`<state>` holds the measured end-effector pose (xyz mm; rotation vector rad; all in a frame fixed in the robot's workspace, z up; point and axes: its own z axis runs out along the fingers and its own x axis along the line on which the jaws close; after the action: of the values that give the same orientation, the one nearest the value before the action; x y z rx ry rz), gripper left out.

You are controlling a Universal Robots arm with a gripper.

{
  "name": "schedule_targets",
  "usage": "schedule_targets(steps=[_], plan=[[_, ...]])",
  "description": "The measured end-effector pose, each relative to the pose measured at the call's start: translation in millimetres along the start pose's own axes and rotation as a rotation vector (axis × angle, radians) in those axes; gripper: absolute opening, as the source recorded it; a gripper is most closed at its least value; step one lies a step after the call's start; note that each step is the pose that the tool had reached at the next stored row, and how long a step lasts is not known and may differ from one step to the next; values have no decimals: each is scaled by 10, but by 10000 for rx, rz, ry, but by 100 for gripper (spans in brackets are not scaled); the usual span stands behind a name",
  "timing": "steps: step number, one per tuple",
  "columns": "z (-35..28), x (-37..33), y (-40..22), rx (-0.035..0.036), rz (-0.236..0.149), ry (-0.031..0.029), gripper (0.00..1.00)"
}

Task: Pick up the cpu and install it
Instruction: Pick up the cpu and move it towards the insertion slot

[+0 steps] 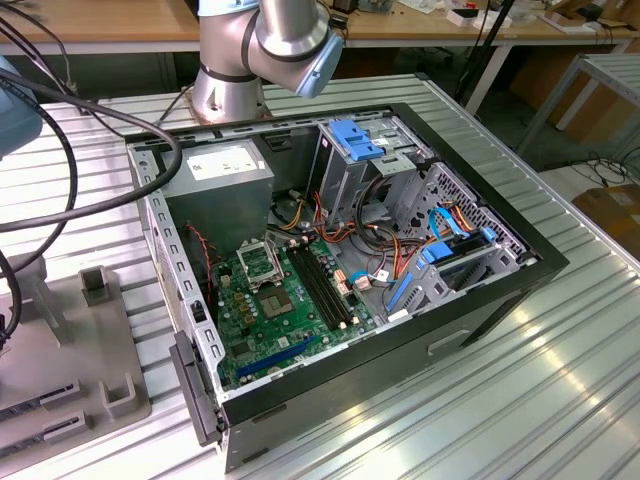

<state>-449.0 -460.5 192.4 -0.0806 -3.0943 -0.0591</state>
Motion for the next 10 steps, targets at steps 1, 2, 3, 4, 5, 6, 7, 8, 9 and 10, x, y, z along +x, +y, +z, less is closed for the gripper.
schedule_targets(steps=[1,2,3,4,5,6,7,8,9,10], plan=[[0,0,0,0,0,0,47],[1,0,0,-1,0,-1,47],[1,0,0,-1,0,-1,47],[0,0,0,-1,0,-3,47],[-2,-1,1,-3,0,-5,47],[-4,-1,1,-4,0,-6,47],[-8,0,1,-3,0,-4,47],[-13,0,1,0,1,-2,47],[-15,0,1,-1,1,-2,47],[-18,0,1,-1,0,-1,47]])
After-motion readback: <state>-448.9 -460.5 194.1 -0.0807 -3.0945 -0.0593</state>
